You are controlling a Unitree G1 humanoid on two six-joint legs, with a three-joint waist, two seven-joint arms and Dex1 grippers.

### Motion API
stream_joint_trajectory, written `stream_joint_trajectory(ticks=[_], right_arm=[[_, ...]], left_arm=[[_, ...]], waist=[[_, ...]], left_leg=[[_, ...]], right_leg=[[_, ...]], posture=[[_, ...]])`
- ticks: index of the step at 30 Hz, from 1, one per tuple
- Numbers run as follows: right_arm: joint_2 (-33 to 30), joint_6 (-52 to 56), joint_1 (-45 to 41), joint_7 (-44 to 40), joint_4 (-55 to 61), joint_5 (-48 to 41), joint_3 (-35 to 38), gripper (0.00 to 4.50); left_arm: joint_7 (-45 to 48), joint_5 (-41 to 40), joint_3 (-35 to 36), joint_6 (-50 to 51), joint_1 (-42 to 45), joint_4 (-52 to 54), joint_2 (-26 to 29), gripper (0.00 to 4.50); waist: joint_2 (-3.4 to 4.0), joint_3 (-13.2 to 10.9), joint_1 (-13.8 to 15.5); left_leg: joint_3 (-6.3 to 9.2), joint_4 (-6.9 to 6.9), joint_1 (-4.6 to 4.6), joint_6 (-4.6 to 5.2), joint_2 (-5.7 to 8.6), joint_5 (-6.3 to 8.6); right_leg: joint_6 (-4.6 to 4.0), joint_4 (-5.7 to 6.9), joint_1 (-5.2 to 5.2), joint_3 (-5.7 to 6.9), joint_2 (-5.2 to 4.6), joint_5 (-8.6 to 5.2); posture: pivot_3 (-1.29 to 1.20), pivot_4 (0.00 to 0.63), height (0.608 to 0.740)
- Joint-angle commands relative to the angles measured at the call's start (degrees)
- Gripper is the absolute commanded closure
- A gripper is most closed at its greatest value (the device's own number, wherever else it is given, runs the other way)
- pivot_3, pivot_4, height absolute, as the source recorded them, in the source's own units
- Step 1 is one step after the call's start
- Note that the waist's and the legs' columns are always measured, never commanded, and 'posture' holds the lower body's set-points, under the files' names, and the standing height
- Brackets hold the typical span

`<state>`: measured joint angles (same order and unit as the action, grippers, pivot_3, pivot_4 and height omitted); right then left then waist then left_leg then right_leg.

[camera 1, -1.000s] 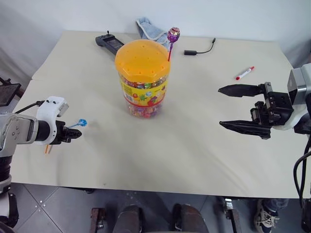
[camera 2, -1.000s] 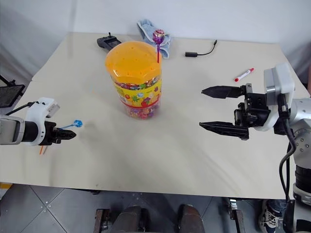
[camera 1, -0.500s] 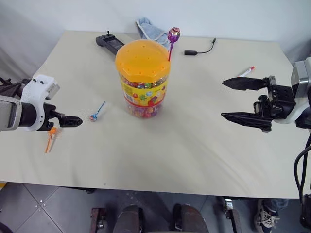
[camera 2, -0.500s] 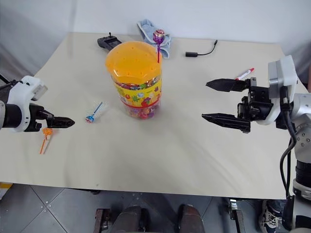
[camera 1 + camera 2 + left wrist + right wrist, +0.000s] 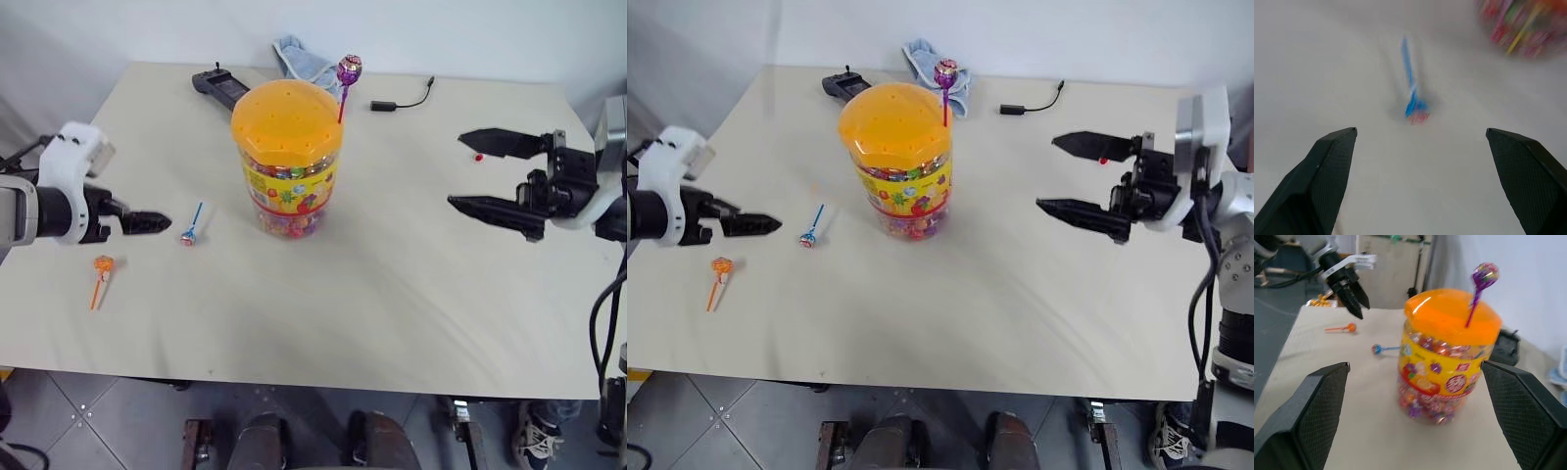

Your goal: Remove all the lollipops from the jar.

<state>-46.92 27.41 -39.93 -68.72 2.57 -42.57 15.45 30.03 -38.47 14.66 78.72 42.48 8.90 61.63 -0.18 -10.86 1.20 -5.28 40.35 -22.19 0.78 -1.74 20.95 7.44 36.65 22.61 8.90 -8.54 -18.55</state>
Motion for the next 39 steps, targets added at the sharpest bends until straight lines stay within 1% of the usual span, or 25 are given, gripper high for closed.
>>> stream_joint_trajectory(ticks=[1,3,6,7,9,10,11,13,16,21,24,27,32,35,36,39], right_arm=[[3.4,-1.2,-2.2,7.8,-0.1,2.4,-0.4,0.0],[5.7,-0.5,-3.4,12.5,-0.6,5.4,-2.7,0.0],[6.5,2.7,-4.6,15.5,-1.1,7.4,-5.3,0.0],[7.4,3.6,-5.8,16.7,-1.7,9.0,-7.5,0.0],[12.9,3.1,-9.5,18.2,-3.5,9.1,-10.6,0.0],[16.5,2.1,-12.0,18.7,-5.2,9.1,-11.8,0.0],[18.8,1.4,-13.5,18.8,-6.4,9.2,-12.1,0.0],[21.4,1.0,-16.0,18.8,-8.8,10.0,-12.4,0.0],[24.1,0.5,-19.9,18.7,-13.1,10.8,-13.3,0.0],[28.2,-1.5,-26.9,19.0,-23.5,14.2,-14.7,0.0],[30.1,-3.2,-29.7,18.0,-28.4,15.6,-14.8,0.0],[31.0,-3.2,-31.2,16.4,-30.5,15.6,-14.3,0.58],[31.5,-4.6,-33.2,14.4,-33.2,16.2,-13.6,2.21],[31.5,-5.2,-34.7,14.6,-34.3,16.4,-12.9,3.27],[31.6,-5.4,-35.1,14.8,-34.7,16.4,-12.6,3.72],[31.5,-6.5,-36.1,15.2,-34.8,16.3,-11.9,4.49]], left_arm=[[5.8,-0.3,9.3,-16.0,-5.6,3.9,-4.2,0.02],[8.8,-0.8,12.2,-23.1,-9.0,4.4,-7.5,0.02],[11.0,-0.5,13.5,-29.5,-11.2,3.9,-9.7,0.02],[13.3,-1.0,14.2,-33.3,-11.9,3.2,-11.1,0.02],[22.2,-3.9,16.6,-42.7,-13.8,2.1,-14.7,0.02],[25.8,-5.6,18.1,-45.6,-14.7,1.5,-16.2,0.02],[27.9,-6.7,18.9,-47.2,-15.4,1.1,-17.1,0.02],[30.5,-8.0,19.9,-49.4,-16.8,1.4,-18.1,0.02],[32.2,-9.9,21.6,-51.0,-19.8,2.5,-18.4,0.02],[31.3,-11.6,24.0,-52.2,-25.2,5.2,-18.6,0.02],[30.1,-12.6,25.1,-53.0,-26.9,6.3,-18.7,0.02],[29.0,-13.2,26.2,-53.3,-28.7,7.3,-18.5,0.0],[27.4,-14.4,27.6,-53.5,-30.9,8.8,-18.4,0.0],[27.2,-14.8,28.1,-53.8,-31.6,8.6,-18.1,0.0],[27.2,-14.9,28.1,-53.9,-31.7,8.5,-17.9,0.0],[27.5,-15.3,28.1,-54.1,-31.7,7.7,-17.5,0.0]], waist=[[0.0,0.0,-0.1],[0.0,0.0,-0.6],[-0.01,0.0,-1.2],[0.0,0.0,-1.2],[-0.01,0.0,-1.5],[0.01,0.0,-2.0],[0.01,0.0,-2.5],[0.01,0.0,-3.1],[0.01,0.0,-3.1],[0.01,0.0,-3.4],[0.0,0.0,-3.5],[0.0,0.0,-3.5],[0.0,0.0,-4.1],[0.01,0.0,-4.5],[0.01,0.0,-4.6],[0.01,0.0,-4.6]], left_leg=[[0.0,0.0,0.01,-0.01,0.0,0.0],[-0.02,-0.04,0.01,-0.01,0.0,0.01],[-0.02,-0.08,0.0,-0.01,0.0,0.01],[0.0,-0.08,-0.01,-0.01,0.01,0.01],[-0.04,-0.07,0.0,-0.01,0.03,0.01],[-0.05,-0.07,0.01,-0.01,0.02,0.01],[-0.14,-0.1,0.08,-0.01,0.01,0.01],[-0.03,-0.2,0.06,-0.11,-0.02,-0.05],[0.12,-0.25,0.07,-0.1,0.0,-0.04],[0.14,-0.27,0.07,-0.02,0.03,0.0],[0.18,-0.27,0.07,-0.03,0.02,0.0],[0.27,-0.27,0.06,-0.03,0.03,0.0],[0.3,-0.3,0.06,-0.03,0.02,0.0],[0.3,-0.31,0.07,-0.03,0.02,0.0],[0.3,-0.31,0.07,-0.03,0.02,0.0],[0.3,-0.33,0.07,-0.03,0.01,0.0]], right_leg=[[0.0,0.02,0.0,0.0,0.0,0.0],[0.0,0.03,0.03,0.02,-0.01,0.0],[0.0,0.06,0.07,0.04,-0.01,0.0],[0.0,0.07,0.07,0.05,-0.01,0.0],[0.0,0.07,0.07,0.03,-0.03,0.0],[0.0,0.08,0.07,0.04,-0.03,0.0],[0.0,0.07,0.07,0.04,-0.02,0.0],[-0.04,0.11,0.12,0.12,-0.01,-0.02],[-0.04,0.3,0.16,0.13,-0.01,-0.02],[-0.05,0.31,0.15,0.12,-0.04,-0.02],[-0.04,0.32,0.14,0.1,-0.04,-0.02],[-0.05,0.32,0.11,0.1,-0.04,-0.02],[-0.04,0.32,0.11,0.1,-0.03,-0.02],[-0.04,0.32,0.1,0.1,-0.03,-0.02],[-0.04,0.32,0.1,0.1,-0.03,-0.02],[-0.05,0.32,0.11,0.11,-0.01,-0.02]], posture=[[0.0,0.15,0.74],[0.0,0.15,0.74],[0.0,0.15,0.74],[0.0,0.15,0.74],[0.0,0.15,0.74],[0.0,0.15,0.74],[0.0,0.15,0.74],[0.0,0.15,0.74],[0.0,0.15,0.74],[0.0,0.15,0.74],[0.0,0.15,0.74],[0.0,0.15,0.74],[0.0,0.15,0.74],[0.0,0.15,0.74],[0.0,0.15,0.74],[0.0,0.15,0.74]])
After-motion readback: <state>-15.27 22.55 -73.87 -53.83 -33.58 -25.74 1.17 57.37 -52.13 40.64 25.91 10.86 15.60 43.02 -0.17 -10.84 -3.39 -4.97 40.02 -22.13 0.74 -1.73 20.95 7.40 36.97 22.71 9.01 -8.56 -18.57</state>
